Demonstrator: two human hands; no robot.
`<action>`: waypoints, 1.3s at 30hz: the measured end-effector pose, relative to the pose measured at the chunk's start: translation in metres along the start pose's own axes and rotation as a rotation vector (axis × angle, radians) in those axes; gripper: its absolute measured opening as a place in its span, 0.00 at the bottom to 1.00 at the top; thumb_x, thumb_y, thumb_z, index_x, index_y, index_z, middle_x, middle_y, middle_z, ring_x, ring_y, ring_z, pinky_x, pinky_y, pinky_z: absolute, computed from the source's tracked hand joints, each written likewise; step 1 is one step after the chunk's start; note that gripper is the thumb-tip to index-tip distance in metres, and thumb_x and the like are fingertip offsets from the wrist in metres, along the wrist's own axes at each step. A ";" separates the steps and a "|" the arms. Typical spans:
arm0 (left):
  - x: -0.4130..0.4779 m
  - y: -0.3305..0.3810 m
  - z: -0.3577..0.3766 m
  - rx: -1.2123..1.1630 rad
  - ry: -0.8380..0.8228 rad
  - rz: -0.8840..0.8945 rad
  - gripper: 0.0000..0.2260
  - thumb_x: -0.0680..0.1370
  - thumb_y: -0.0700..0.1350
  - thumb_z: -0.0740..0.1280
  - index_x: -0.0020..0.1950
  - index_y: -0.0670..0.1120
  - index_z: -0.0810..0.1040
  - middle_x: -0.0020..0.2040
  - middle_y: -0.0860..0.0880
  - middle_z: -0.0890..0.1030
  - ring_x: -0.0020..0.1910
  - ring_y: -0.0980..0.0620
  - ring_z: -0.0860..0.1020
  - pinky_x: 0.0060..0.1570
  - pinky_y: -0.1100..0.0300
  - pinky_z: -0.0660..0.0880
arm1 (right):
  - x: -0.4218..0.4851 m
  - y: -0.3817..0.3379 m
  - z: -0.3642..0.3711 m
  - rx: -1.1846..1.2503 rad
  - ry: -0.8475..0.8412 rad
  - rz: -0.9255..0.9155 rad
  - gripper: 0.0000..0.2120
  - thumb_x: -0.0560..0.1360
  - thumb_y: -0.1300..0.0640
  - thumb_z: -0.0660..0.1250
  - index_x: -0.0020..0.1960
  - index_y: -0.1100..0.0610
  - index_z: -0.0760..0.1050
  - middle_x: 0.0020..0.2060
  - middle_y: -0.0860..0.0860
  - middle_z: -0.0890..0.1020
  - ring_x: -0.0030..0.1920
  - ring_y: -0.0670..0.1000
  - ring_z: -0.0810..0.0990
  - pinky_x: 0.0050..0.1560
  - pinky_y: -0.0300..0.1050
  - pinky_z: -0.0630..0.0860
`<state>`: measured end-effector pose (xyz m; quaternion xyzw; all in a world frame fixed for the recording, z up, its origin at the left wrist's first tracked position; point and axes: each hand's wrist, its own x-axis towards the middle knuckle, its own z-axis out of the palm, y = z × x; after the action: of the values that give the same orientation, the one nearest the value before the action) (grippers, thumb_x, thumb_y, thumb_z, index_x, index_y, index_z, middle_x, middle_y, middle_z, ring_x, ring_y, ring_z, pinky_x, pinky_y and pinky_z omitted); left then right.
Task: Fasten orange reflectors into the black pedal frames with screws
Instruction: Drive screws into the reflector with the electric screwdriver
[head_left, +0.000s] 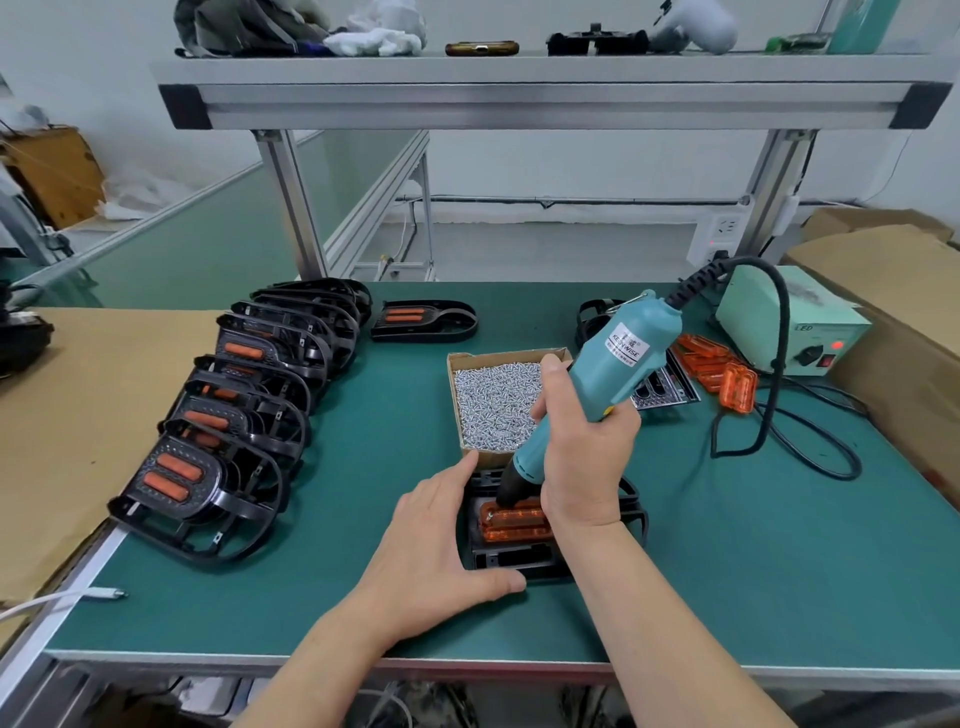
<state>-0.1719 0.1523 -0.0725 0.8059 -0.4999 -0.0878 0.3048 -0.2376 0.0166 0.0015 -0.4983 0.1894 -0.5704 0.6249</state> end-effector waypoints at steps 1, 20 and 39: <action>0.000 0.000 0.000 0.002 0.000 -0.004 0.53 0.60 0.71 0.72 0.79 0.61 0.49 0.62 0.80 0.54 0.62 0.74 0.56 0.64 0.69 0.56 | 0.000 0.000 0.001 -0.004 -0.009 -0.005 0.12 0.73 0.56 0.72 0.31 0.48 0.76 0.25 0.46 0.75 0.28 0.45 0.73 0.34 0.39 0.73; 0.000 -0.004 0.003 -0.007 0.025 -0.028 0.53 0.58 0.71 0.73 0.76 0.66 0.49 0.63 0.81 0.56 0.64 0.74 0.59 0.63 0.71 0.58 | -0.002 0.003 0.005 -0.019 -0.086 -0.014 0.21 0.71 0.52 0.72 0.35 0.67 0.68 0.27 0.56 0.72 0.29 0.50 0.70 0.32 0.39 0.70; 0.001 -0.004 0.004 -0.013 0.055 -0.010 0.49 0.58 0.72 0.74 0.68 0.78 0.45 0.62 0.85 0.55 0.64 0.80 0.57 0.58 0.76 0.59 | -0.004 0.000 0.010 0.008 -0.099 -0.009 0.12 0.73 0.59 0.71 0.34 0.56 0.71 0.26 0.48 0.73 0.27 0.45 0.71 0.31 0.36 0.71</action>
<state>-0.1701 0.1514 -0.0779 0.8084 -0.4868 -0.0704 0.3233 -0.2312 0.0242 0.0046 -0.5241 0.1538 -0.5487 0.6329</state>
